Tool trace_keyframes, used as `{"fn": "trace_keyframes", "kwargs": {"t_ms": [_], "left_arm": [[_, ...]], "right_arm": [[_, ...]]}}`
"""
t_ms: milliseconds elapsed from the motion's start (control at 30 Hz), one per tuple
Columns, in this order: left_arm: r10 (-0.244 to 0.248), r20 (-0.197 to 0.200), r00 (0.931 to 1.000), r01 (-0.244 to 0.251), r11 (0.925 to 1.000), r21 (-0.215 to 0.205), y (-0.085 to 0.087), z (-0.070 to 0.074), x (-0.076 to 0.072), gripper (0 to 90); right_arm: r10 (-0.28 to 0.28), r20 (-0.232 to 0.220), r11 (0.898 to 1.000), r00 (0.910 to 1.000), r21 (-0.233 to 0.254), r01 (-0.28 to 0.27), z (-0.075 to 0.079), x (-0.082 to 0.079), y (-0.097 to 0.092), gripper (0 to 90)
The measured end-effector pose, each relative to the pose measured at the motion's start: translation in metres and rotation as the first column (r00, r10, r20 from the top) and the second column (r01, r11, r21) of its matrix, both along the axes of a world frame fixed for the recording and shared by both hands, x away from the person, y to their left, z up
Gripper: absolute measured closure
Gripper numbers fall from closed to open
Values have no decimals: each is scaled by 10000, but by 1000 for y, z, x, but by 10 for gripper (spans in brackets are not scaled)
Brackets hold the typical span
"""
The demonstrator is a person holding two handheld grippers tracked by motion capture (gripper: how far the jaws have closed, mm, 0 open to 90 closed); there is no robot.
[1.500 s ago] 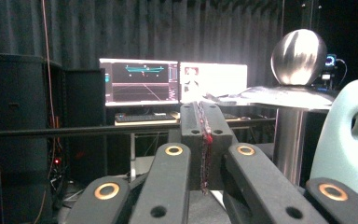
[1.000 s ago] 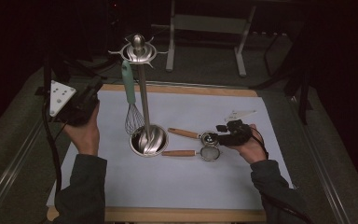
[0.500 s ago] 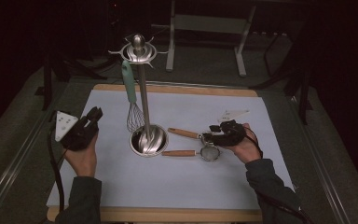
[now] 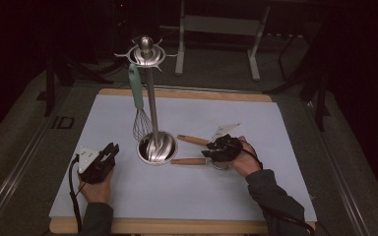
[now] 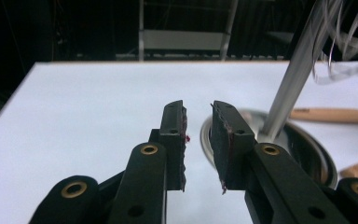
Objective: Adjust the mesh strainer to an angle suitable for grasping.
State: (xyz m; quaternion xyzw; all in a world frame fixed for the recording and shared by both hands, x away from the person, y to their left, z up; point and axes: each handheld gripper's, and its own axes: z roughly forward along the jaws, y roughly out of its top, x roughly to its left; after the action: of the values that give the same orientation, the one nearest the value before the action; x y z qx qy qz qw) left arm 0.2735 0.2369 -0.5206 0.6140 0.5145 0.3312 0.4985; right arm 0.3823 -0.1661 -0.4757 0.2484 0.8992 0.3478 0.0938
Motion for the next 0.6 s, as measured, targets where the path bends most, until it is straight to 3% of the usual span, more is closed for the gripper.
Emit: {"fn": "trace_keyframes", "kwargs": {"t_ms": [67, 200, 600], "left_arm": [[-13, -180, 9998, 13, 10000, -7, 0, -5, 0, 747], [65, -136, 9999, -63, 9999, 88, 0, -6, 0, 741], [154, -367, 9992, -155, 9999, -32, 1, -13, 2, 733]], "right_arm": [[52, -149, 10000, 9999, -59, -53, -4, 1, 4, 589], [198, -298, 9995, 9994, -234, -205, -13, 2, 10, 580], [267, -594, 9993, 9979, -227, -281, -21, 5, 14, 583]]}}
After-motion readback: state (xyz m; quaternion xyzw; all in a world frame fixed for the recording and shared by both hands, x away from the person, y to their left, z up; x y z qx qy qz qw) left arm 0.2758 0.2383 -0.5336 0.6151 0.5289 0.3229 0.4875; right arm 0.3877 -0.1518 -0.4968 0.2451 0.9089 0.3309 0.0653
